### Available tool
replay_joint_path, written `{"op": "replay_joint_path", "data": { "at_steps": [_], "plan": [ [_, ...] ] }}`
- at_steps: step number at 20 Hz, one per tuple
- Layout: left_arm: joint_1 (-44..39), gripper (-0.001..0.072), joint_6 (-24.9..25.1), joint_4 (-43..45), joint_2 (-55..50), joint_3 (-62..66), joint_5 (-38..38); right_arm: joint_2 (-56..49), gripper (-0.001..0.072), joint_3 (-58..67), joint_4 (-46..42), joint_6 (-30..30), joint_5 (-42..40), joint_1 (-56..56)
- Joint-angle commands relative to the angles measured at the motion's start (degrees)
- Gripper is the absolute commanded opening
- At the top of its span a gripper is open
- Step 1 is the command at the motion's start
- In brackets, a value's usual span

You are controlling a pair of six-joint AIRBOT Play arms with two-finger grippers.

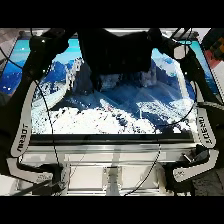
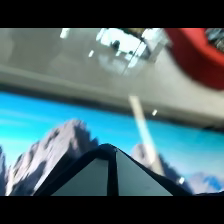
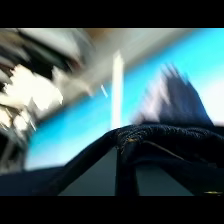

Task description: Fold the clothes and pants, and hang the long-sleeved shirts on hangers.

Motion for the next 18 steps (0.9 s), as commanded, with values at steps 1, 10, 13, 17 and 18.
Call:
{"op": "replay_joint_path", "data": {
  "at_steps": [1, 10, 13, 17, 18],
  "plan": [
    [0.28, 0.0004, 2.67, 0.13, 0.5, -3.96, 9.11, 1.46, 0.0028, -2.89, -3.08, 1.75, 14.95, -2.84],
    [-2.54, 0.0004, 3.23, 1.51, 22.45, -42.51, 7.72, 19.58, 0.0029, -34.95, -5.27, 1.18, 15.52, 1.73],
    [-4.68, 0.0004, 3.19, 1.29, 33.03, -54.27, 7.82, 28.98, 0.003, -47.23, -5.27, 4.11, 14.08, 3.61],
    [-11.96, 0.0004, -1.42, 1.46, 45.13, -63.32, 11.56, 41.44, 0.003, -58.86, -5.73, 11.17, 16.98, 8.24],
    [-13.64, 0.0004, -3.15, 1.55, 47.98, -64.63, 12.76, 44.54, 0.003, -61.26, -5.92, 13.75, 18.03, 9.66]
  ]
}}
